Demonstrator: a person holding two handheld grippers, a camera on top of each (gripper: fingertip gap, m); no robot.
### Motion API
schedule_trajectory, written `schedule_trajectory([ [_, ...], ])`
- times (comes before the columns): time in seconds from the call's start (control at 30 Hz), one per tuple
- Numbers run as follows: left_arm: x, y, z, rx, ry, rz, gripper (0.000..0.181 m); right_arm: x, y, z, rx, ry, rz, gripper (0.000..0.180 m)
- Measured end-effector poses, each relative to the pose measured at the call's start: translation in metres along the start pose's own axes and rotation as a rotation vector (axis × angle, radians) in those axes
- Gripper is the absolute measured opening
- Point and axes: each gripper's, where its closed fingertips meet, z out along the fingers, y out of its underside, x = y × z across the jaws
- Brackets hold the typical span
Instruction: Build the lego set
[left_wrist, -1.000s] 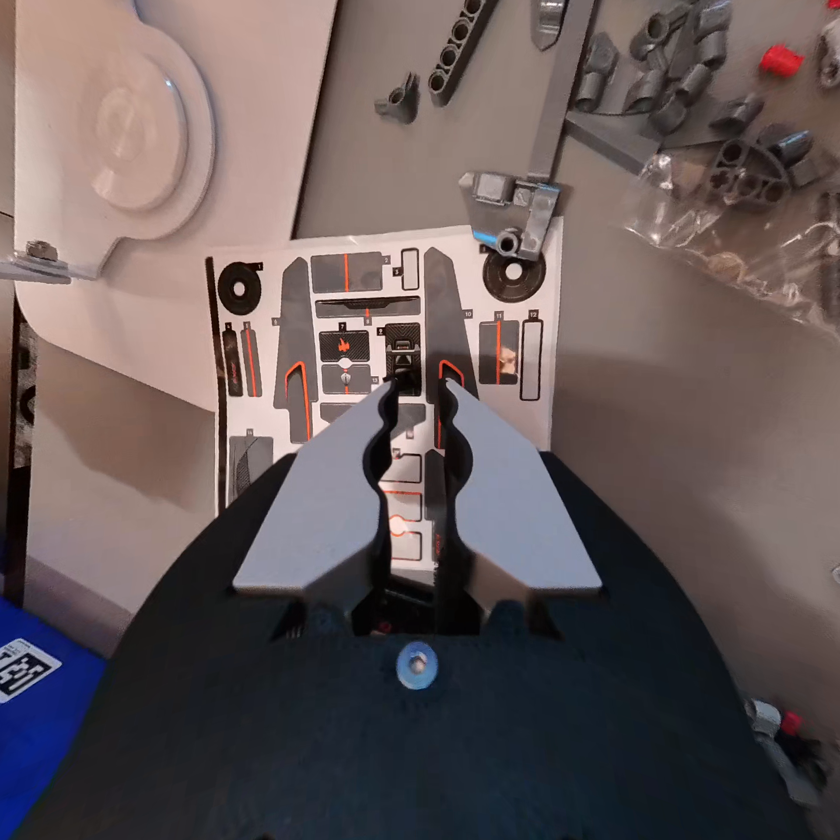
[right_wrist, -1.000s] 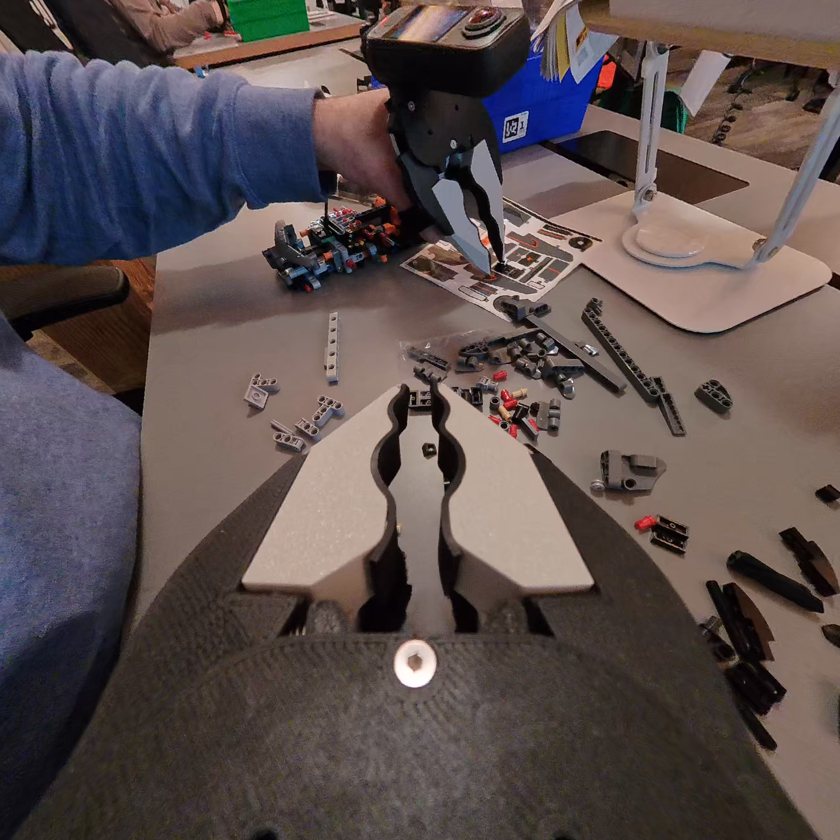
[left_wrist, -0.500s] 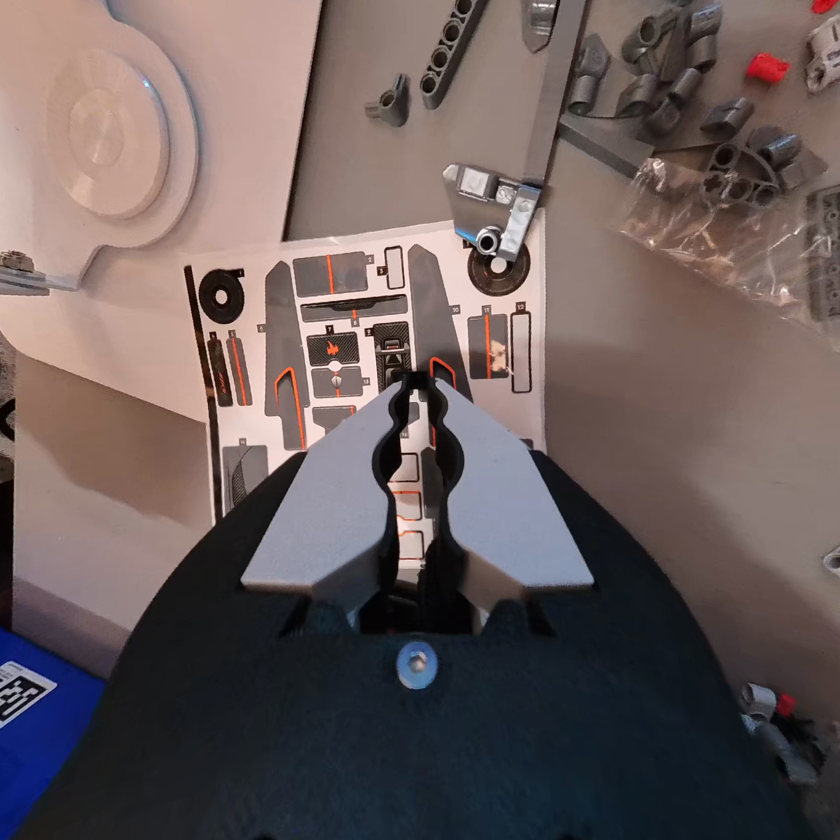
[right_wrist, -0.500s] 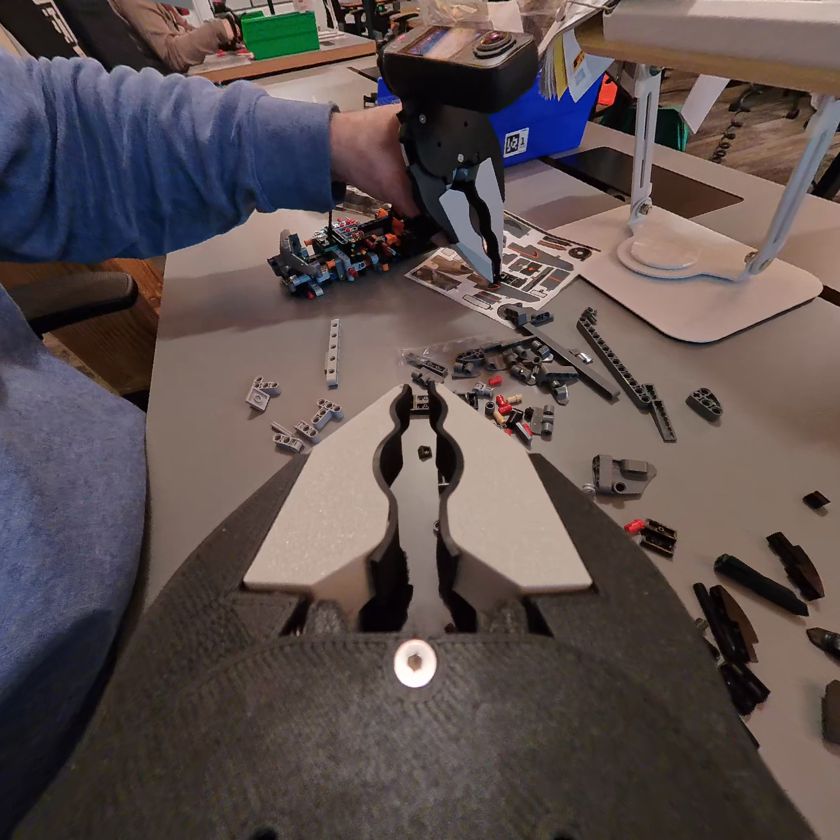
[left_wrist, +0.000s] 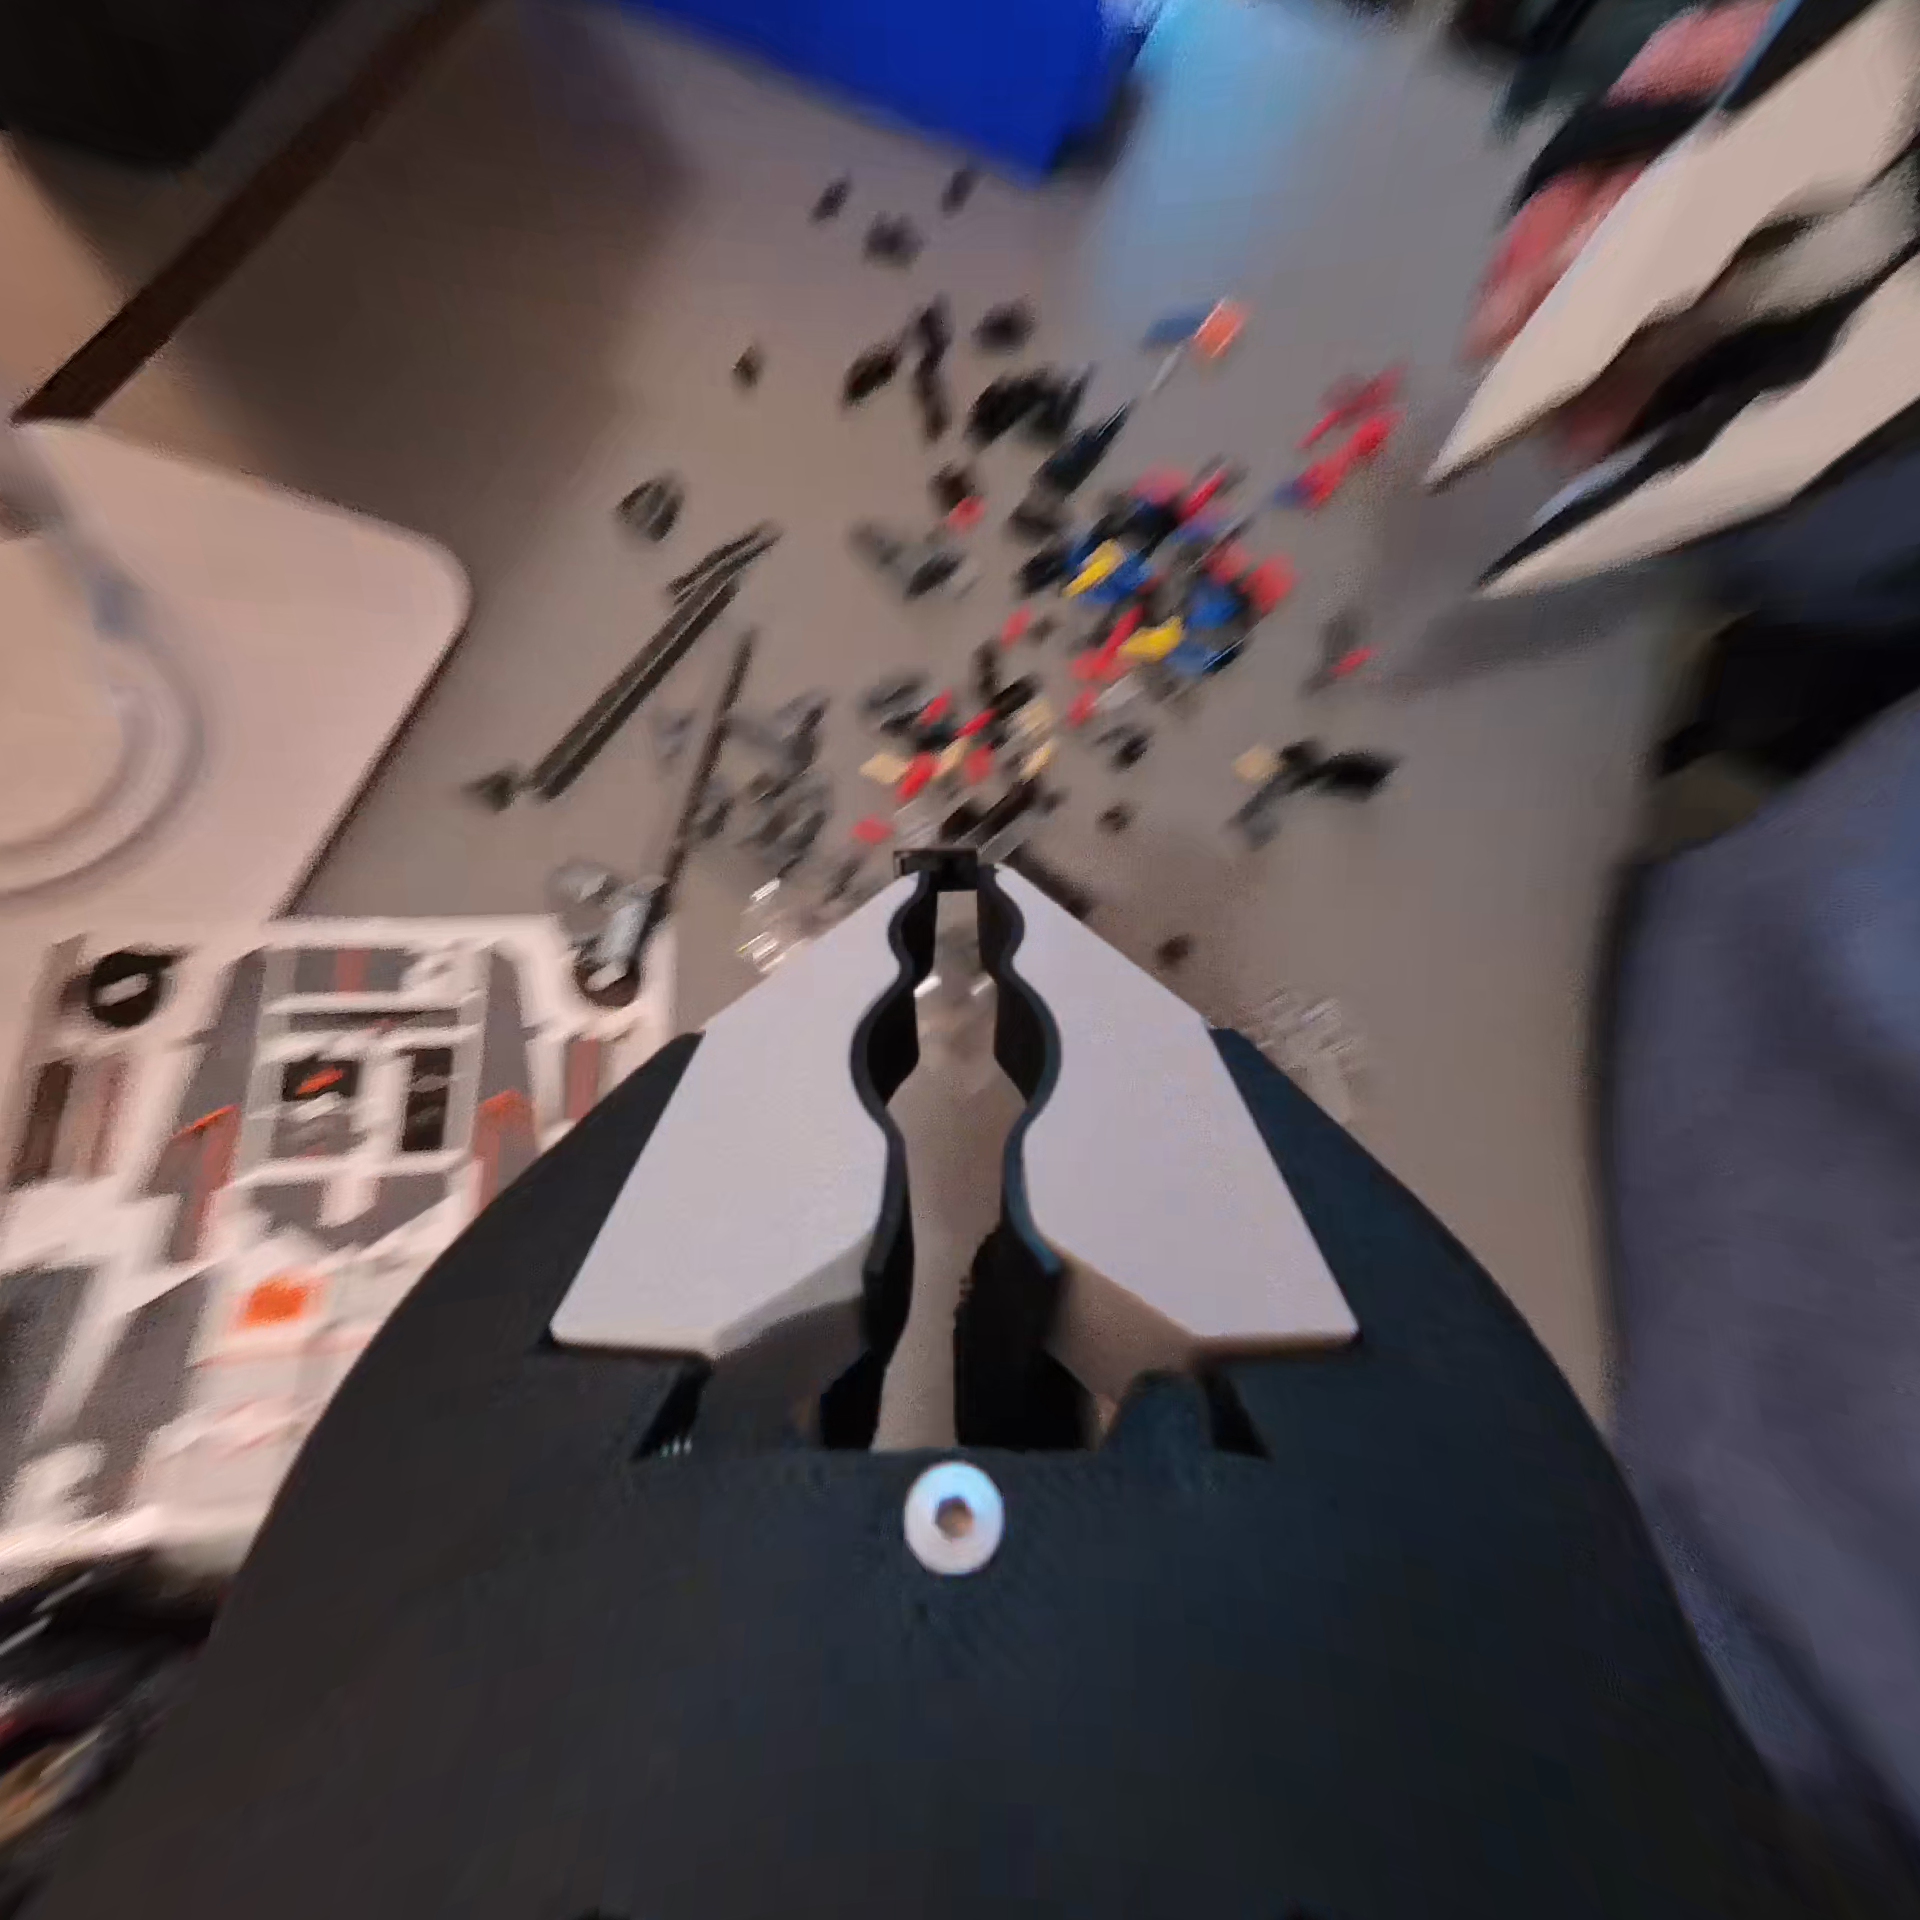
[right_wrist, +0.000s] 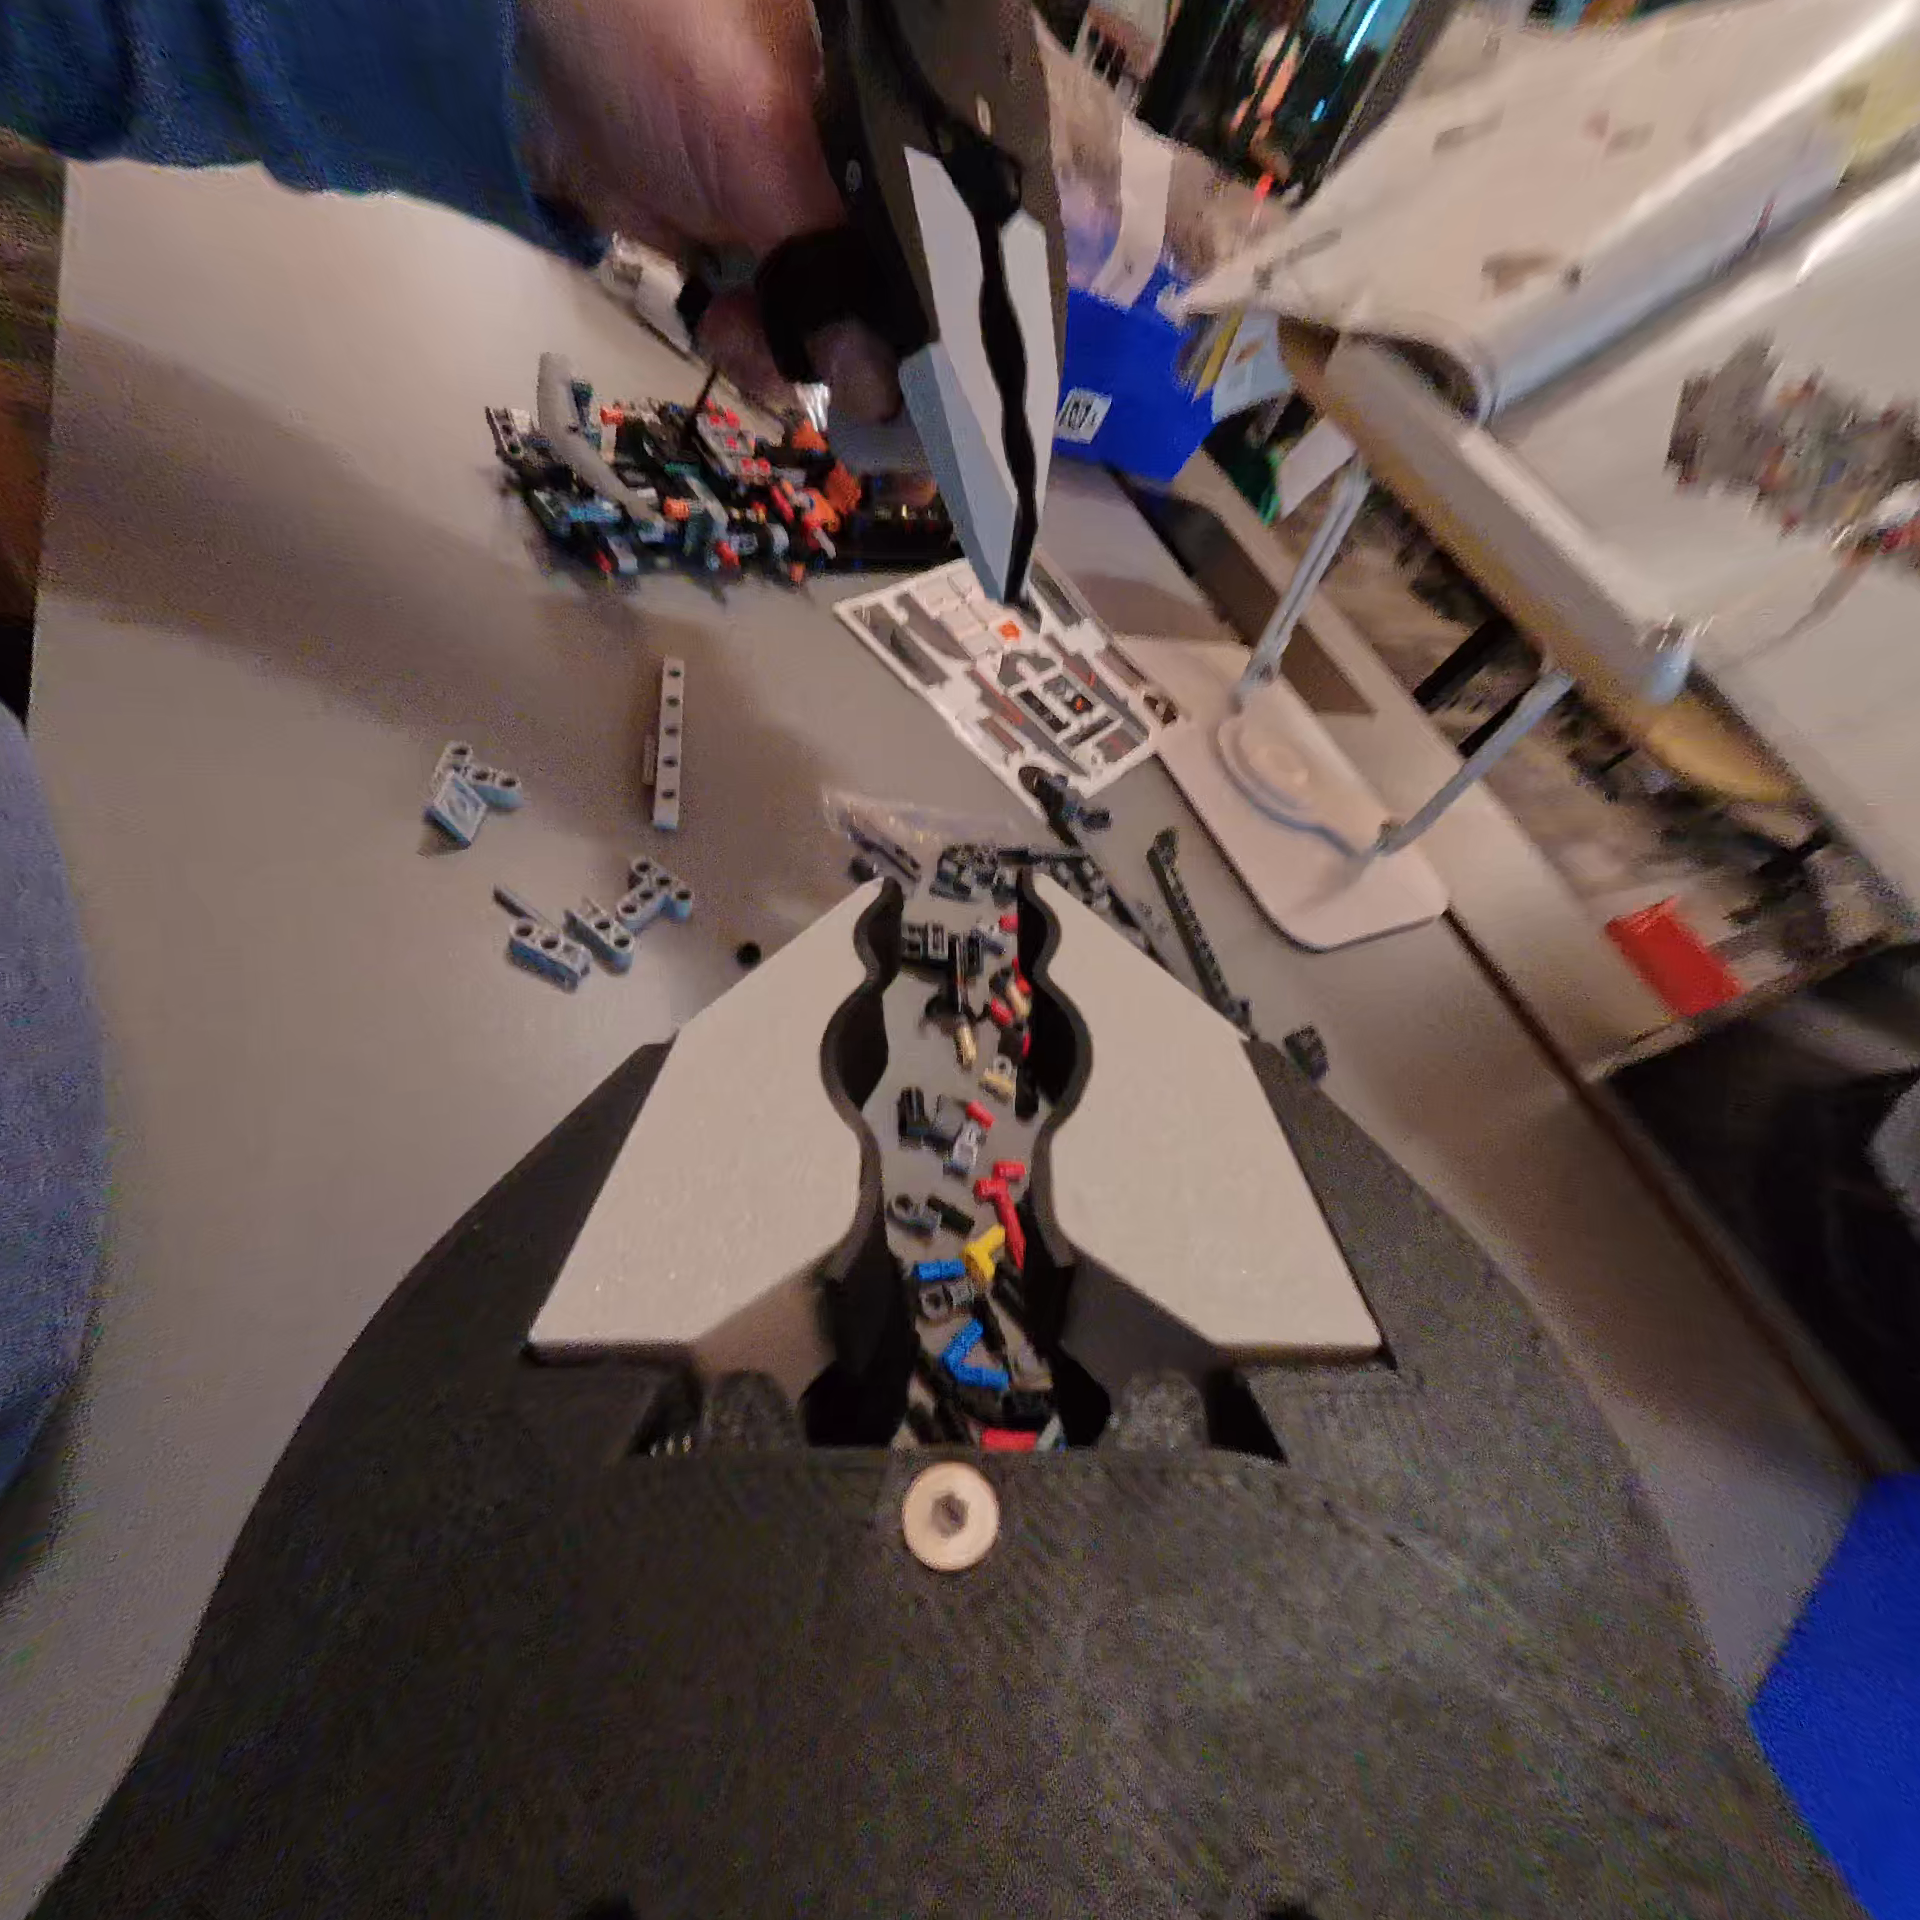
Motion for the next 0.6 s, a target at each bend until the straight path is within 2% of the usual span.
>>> schedule_trajectory([
  [0.03,0.016,-0.008,0.001,0.071,0.049,-0.035,0.006,-0.005,-0.007,0.001,0.014,0.025,-0.042,0.019],
  [0.13,0.06,-0.033,0.003,0.273,0.232,-0.165,0.006,-0.007,-0.022,0.007,0.01,0.139,-0.202,0.018],
  [0.27,0.093,-0.05,0.002,0.436,0.436,-0.319,0.005,-0.007,-0.038,0.01,0.031,0.196,-0.299,0.019],
  [0.4,0.106,-0.055,0.004,0.504,0.564,-0.418,0.006,-0.005,-0.044,0.012,0.042,0.223,-0.368,0.019],
  [0.6,0.114,-0.058,0.014,0.526,0.632,-0.467,0.006,-0.004,-0.043,0.014,0.055,0.234,-0.39,0.012],
])
